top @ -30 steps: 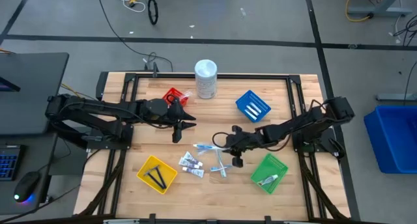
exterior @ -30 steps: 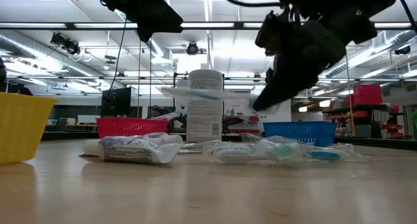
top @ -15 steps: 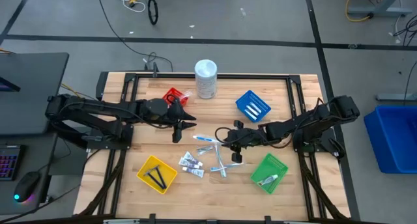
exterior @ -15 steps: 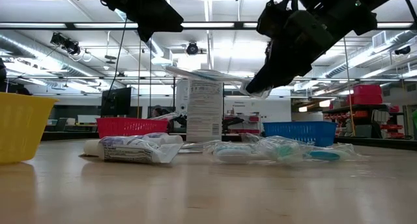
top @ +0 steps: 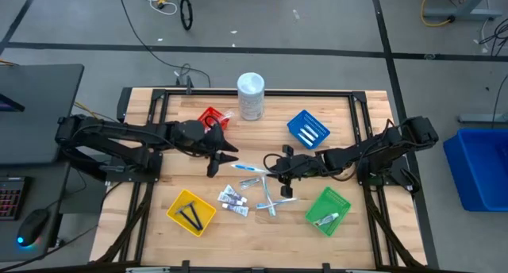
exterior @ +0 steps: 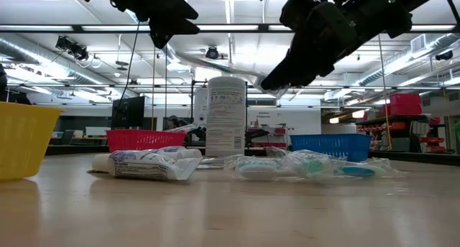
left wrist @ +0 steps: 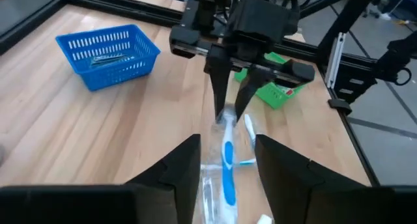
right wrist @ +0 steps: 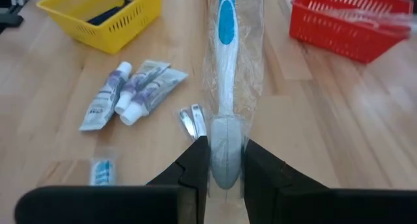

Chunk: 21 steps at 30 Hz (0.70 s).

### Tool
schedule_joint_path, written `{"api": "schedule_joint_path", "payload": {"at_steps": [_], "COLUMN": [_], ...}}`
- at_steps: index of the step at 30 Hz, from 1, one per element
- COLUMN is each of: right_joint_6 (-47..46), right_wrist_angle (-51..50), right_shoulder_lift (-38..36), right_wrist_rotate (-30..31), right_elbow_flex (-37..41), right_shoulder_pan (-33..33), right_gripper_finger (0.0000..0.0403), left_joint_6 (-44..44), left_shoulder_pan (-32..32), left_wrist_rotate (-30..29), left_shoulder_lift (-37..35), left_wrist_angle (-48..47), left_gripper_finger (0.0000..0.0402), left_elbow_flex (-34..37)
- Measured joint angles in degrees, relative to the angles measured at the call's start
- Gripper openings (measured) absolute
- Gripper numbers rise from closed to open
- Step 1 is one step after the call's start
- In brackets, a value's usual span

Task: Pick & Place Travel size toiletries
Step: Put the blue toothbrush into the orange basket

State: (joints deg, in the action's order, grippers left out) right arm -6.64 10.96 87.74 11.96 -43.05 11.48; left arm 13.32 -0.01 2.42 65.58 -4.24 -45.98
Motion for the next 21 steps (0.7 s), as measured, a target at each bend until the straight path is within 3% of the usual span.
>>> {"api": "schedule_joint_path", "payload": {"at_steps": [9,21], "right_joint_6": [1.29,2.19], "right_wrist_angle": [4.0,7.85], "right_shoulder_lift": [0.0,0.0], "right_wrist_rotate": [3.57,4.53], "right_elbow_flex": [-0.02,-0.02], "right_shoulder_pan": [-0.26,-0.63], "right_gripper_finger": [0.0073,0.0073], "left_joint_6": [1.88,2.46], "left_shoulder_pan": [0.0,-0.02], "left_wrist_rotate": [1.63,1.77], "left_shoulder_lift": [0.0,0.0], "left_wrist_angle": [-1.35,-2.79], "left_gripper_finger": [0.0199,0.0193], "left_elbow_flex": [0.0,-0.02]}}
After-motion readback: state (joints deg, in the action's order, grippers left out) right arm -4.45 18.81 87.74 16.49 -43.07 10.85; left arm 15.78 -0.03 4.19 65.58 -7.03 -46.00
